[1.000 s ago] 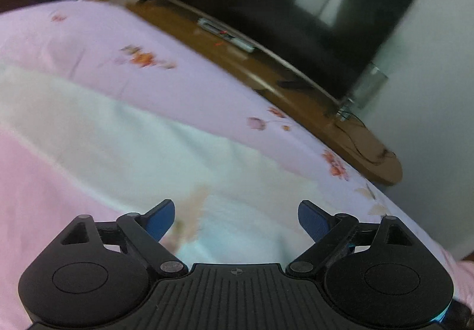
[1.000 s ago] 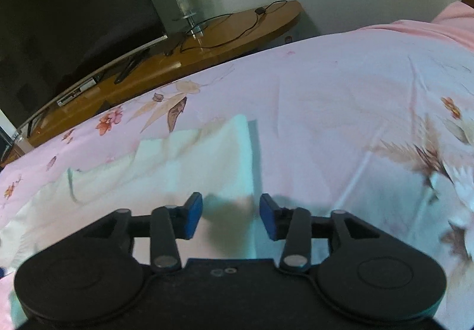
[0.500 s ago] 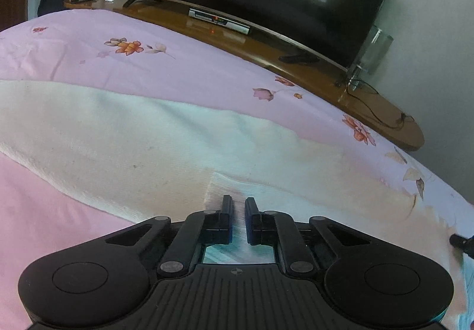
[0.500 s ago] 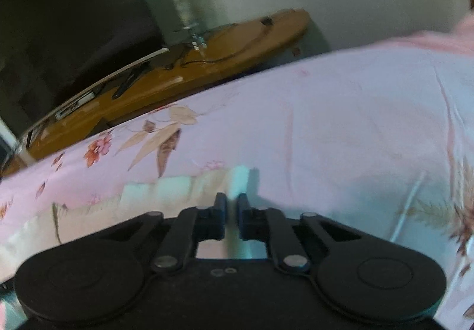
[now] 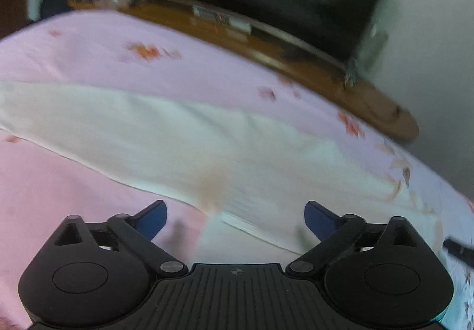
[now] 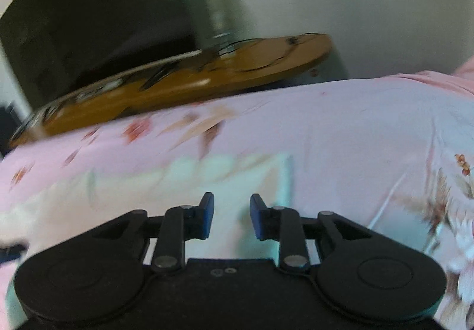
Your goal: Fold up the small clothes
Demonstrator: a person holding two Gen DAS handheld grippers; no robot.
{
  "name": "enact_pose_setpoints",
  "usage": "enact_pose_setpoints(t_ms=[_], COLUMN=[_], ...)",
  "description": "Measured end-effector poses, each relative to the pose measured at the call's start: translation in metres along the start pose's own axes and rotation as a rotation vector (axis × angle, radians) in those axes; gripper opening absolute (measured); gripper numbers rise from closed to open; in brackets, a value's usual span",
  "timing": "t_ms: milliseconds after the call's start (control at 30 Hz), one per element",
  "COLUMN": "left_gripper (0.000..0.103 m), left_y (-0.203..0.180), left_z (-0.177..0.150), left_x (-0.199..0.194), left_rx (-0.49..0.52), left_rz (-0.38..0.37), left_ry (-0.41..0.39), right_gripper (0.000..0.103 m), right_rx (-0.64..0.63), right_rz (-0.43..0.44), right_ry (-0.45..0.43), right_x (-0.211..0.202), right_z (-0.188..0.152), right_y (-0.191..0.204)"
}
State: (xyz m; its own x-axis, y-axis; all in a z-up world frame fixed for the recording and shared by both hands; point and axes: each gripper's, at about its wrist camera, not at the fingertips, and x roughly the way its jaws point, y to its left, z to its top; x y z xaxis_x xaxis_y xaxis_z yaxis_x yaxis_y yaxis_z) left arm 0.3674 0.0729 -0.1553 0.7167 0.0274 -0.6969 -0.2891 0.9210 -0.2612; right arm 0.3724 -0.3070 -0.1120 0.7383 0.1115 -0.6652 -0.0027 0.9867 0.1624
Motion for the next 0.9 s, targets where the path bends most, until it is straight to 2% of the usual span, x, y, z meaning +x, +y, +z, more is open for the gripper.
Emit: enact_pose_setpoints(t_ms=[167, 233, 367, 500, 700, 900], left_gripper=[0.098, 0.098, 0.098, 0.098, 0.098, 0.098], left_y=[0.040, 0.064, 0.118, 0.159, 0.216, 0.268], left_z=[0.003, 0.005, 0.011, 0.014, 0.020, 0.028], left_x=[-0.019, -0.025, -0.023, -0.015, -0.012, -0.010], left_rx=[-0.047, -0.100, -0.269, -0.371, -0.527, -0.690], left_rz=[-0.013, 0.005, 0.017, 0.040, 0.077, 0.097], left_ry=[0.056, 0.059, 0.088, 0.103, 0.044, -0.038], right_gripper=[0.031, 0.032, 0.032, 0.032, 0.030, 0.031], right_rx=[-0.030, -0.054, -0.114, -0.164, -0.198, -0.192], right_rz=[0.081, 0.102, 0.151, 0.194, 0.237, 0.196], right_ry=[0.038, 0.049, 0.079, 0.120, 0.165, 0.181], right_x=[-0.022, -0.023, -0.017, 0.002, 0.035, 0.056], right_z=[-0.025, -0.030, -0.039, -0.043, -0.039, -0.050], right_y=[0.043, 0.063, 0.109, 0.160, 0.233, 0.246])
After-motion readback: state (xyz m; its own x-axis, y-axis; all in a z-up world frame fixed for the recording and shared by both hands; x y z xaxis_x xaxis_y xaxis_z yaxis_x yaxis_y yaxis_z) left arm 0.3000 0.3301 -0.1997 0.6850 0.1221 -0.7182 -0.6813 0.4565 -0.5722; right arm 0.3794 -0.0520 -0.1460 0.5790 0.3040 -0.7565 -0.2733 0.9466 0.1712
